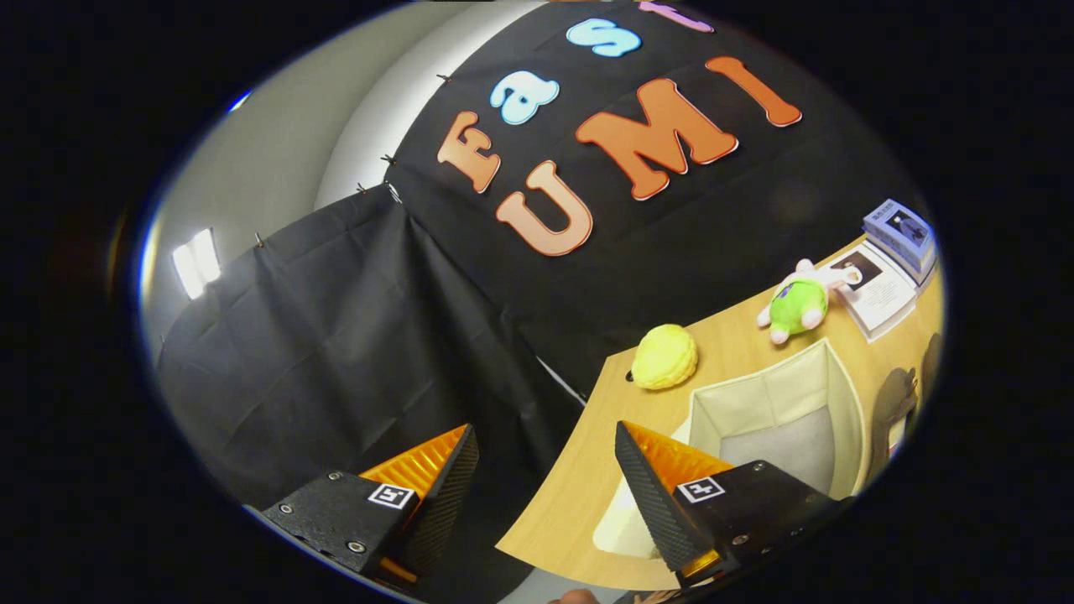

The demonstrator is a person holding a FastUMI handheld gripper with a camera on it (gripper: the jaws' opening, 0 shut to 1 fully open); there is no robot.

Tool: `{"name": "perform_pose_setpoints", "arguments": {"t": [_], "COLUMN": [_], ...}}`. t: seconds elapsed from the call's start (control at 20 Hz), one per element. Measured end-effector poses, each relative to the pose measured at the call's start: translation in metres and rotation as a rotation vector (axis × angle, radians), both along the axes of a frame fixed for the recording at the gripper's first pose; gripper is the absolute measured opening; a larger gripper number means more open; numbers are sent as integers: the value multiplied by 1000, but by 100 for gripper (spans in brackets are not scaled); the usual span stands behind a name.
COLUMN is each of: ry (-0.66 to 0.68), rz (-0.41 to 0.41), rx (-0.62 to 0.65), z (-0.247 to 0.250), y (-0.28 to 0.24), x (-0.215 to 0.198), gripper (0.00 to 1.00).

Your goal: Open the storage box then place both shoes into the box .Put the left shoe in first, then the right shoe, with the right side of both shoes facing outward in a uniform manner.

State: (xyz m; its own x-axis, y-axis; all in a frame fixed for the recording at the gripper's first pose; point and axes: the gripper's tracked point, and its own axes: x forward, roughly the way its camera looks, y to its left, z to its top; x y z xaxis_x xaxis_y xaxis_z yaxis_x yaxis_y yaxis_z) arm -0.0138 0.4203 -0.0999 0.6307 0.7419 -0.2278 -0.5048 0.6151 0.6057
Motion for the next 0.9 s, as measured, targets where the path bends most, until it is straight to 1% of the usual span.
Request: {"name": "perform_pose_setpoints", "arguments": {"t": [0.2,0.5,0.65,0.75,0.9], "ry": [-49,-126,-136,-146,-139], "rz": [-84,-239,-291,-327,-352], "rx": [-52,-186,-225,-284,-342], "z": [-8,-36,-53,-69,-91], "y": [-51,-148,-187,-212,-240], "x": [17,40,43,47,50], "gripper": [98,98,98,98,98]}}
